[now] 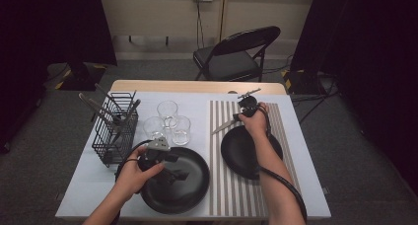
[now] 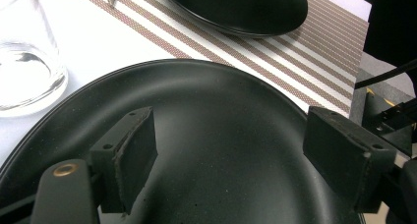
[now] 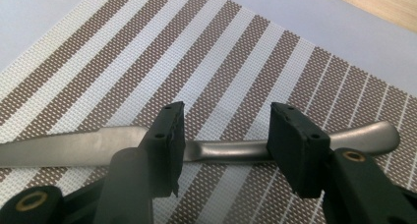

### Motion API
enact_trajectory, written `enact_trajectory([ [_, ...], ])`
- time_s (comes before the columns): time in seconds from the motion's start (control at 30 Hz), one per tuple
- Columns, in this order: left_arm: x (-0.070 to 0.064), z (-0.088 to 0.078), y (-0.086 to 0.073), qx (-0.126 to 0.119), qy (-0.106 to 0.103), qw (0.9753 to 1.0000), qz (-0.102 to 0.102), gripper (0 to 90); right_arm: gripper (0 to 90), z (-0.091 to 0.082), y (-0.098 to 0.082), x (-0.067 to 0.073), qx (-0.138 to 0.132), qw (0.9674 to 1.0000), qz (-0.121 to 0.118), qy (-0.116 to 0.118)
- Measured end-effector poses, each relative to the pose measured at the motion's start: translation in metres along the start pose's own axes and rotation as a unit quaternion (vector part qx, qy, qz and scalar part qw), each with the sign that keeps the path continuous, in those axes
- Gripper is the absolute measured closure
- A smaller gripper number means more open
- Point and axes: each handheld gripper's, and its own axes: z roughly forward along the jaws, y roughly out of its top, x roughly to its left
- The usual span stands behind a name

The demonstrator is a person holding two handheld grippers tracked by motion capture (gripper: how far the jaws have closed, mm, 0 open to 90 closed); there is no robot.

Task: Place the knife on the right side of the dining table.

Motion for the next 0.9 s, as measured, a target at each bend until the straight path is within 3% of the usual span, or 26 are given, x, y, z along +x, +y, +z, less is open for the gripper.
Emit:
enact_trajectory([
  [0.07, 0.0, 0.0, 0.0, 0.0, 0.0, 1.0, 0.002, 20.1, 47.9, 0.002, 0.0, -0.001, -0.008, 0.9999, 0.001, 0.006],
  [0.27, 0.002, 0.001, -0.001, 0.0, -0.002, 1.0, -0.004, 20.1, 52.4, 0.006, 0.001, -0.003, 0.001, 1.0, 0.004, 0.001],
  [0.9, 0.002, 0.003, -0.002, 0.003, -0.003, 1.0, -0.005, 20.1, 51.8, 0.002, -0.009, -0.021, -0.002, 0.9995, 0.032, -0.007],
])
